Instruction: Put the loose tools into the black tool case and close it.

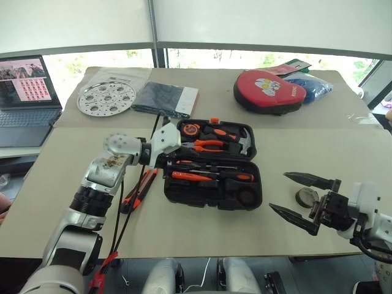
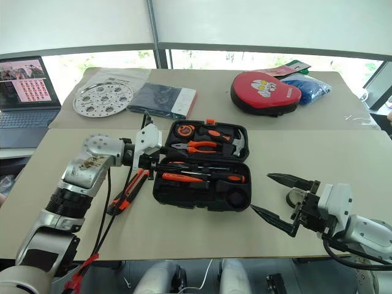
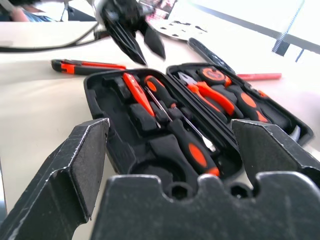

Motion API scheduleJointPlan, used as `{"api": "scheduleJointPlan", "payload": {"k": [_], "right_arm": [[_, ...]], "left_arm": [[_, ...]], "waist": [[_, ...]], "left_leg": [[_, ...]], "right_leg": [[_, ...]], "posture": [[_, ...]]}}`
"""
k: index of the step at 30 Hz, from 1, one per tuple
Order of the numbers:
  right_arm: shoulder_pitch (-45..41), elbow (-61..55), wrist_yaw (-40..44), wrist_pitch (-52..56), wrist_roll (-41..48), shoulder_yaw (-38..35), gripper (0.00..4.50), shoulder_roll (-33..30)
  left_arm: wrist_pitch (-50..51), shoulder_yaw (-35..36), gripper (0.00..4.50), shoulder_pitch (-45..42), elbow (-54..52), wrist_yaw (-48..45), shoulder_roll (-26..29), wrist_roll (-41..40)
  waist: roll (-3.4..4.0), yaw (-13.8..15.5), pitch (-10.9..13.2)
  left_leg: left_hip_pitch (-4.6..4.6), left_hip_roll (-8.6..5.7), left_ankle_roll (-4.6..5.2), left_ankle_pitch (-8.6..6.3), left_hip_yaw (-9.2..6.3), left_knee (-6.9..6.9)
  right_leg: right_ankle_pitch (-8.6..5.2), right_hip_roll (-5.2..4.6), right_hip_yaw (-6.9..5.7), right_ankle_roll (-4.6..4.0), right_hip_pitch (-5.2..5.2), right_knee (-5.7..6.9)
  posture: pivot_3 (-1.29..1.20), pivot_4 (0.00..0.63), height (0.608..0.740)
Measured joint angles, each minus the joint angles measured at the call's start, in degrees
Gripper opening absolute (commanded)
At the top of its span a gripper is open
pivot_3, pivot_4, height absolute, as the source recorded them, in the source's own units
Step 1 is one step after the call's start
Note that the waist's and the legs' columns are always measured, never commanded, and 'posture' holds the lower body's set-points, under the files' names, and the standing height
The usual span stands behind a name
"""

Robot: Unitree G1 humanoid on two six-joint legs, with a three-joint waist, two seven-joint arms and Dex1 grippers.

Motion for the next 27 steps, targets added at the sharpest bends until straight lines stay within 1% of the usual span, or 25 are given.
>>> {"api": "scheduleJointPlan", "payload": {"k": [1, 6, 12, 22, 26, 27], "right_arm": [[-0.3, 0.0, -0.3, 0.2, 0.0, 0.5, 4.50, 0.1], [-1.4, -0.1, -1.0, 0.7, 0.0, 1.6, 4.50, 0.2], [-1.4, -0.3, -1.5, 0.8, 0.0, 1.8, 4.50, 0.2], [-1.7, -0.4, -1.9, 0.9, -0.1, 2.1, 4.50, 0.2], [-2.3, -0.3, -1.8, 0.9, -0.1, 2.6, 4.50, 0.2], [-2.5, 0.0, -1.7, 0.9, -0.2, 2.8, 4.50, 0.2]], "left_arm": [[-1.4, 0.0, 0.02, 0.4, 1.8, 0.1, -0.8, 0.1], [-4.7, -1.5, 0.02, 1.5, 5.1, 0.7, -2.1, 2.2], [-7.9, -3.0, 0.02, 2.6, 6.0, 1.1, -1.6, 4.8], [-4.9, -4.6, 0.02, 3.1, 4.0, 2.5, -0.9, 6.4], [-4.9, -4.3, 0.02, 4.5, 2.5, 4.0, -0.7, 6.3], [-5.5, -2.9, 0.26, 5.4, 1.7, 4.5, -0.9, 5.5]], "waist": [[0.00, 0.1, 0.0], [0.00, 0.2, 0.0], [0.01, 0.0, 0.0], [0.26, -0.3, -0.2], [0.29, -0.3, -0.3], [0.31, -0.4, -0.3]], "left_leg": [[-0.02, 0.00, 0.03, -0.02, 0.00, 0.05], [-0.05, -0.02, 0.09, -0.06, 0.01, 0.13], [-0.02, 0.00, 0.11, -0.08, 0.01, 0.13], [0.10, 0.01, 0.18, -0.12, 0.01, 0.14], [0.10, 0.02, 0.19, -0.12, 0.00, 0.14], [0.10, 0.02, 0.19, -0.12, 0.00, 0.14]], "right_leg": [[0.01, 0.00, -0.01, 0.01, 0.00, -0.01], [0.04, -0.02, 0.00, 0.05, 0.00, -0.02], [0.04, -0.04, 0.01, 0.05, 0.03, -0.01], [0.04, -0.07, 0.02, 0.05, 0.14, 0.04], [0.04, -0.08, 0.02, 0.05, 0.14, 0.04], [0.04, -0.10, 0.03, 0.04, 0.12, 0.04]], "posture": [[0.00, 0.150, 0.740], [0.00, 0.150, 0.740], [0.00, 0.150, 0.740], [0.00, 0.150, 0.740], [0.00, 0.150, 0.740], [0.00, 0.150, 0.740]]}}
